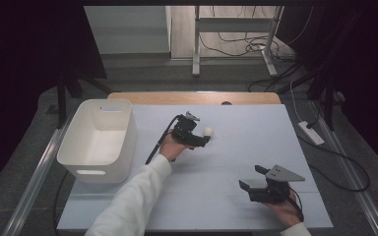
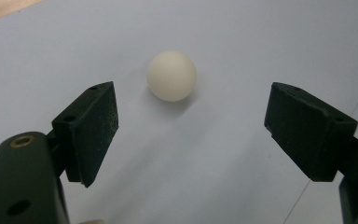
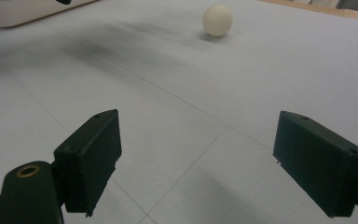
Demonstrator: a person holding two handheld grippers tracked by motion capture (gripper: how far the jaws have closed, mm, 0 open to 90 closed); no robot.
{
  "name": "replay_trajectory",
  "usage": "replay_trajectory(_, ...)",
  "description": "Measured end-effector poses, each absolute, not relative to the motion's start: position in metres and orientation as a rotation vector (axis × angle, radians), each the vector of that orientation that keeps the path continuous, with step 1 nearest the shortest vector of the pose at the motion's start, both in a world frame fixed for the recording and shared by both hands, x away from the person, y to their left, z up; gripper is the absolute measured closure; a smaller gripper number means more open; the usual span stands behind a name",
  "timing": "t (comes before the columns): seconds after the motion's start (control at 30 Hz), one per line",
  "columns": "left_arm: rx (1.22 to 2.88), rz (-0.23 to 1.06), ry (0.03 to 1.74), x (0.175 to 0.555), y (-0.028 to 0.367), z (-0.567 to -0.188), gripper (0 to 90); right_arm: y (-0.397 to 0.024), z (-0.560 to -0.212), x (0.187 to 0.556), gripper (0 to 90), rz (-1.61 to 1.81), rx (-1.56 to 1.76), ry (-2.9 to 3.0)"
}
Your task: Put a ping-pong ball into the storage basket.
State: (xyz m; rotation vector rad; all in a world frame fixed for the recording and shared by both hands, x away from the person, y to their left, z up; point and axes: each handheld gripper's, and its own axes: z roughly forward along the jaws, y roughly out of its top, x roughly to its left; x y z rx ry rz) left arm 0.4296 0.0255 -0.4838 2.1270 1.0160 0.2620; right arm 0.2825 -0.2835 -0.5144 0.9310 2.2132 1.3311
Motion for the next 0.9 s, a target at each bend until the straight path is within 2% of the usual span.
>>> replay_trajectory(0.9,2.172,0.272,1.059,0.457,0.004,-0.503,18.1,-0.284,-0.515,0.283,15.4,1.323,0.935,2.214)
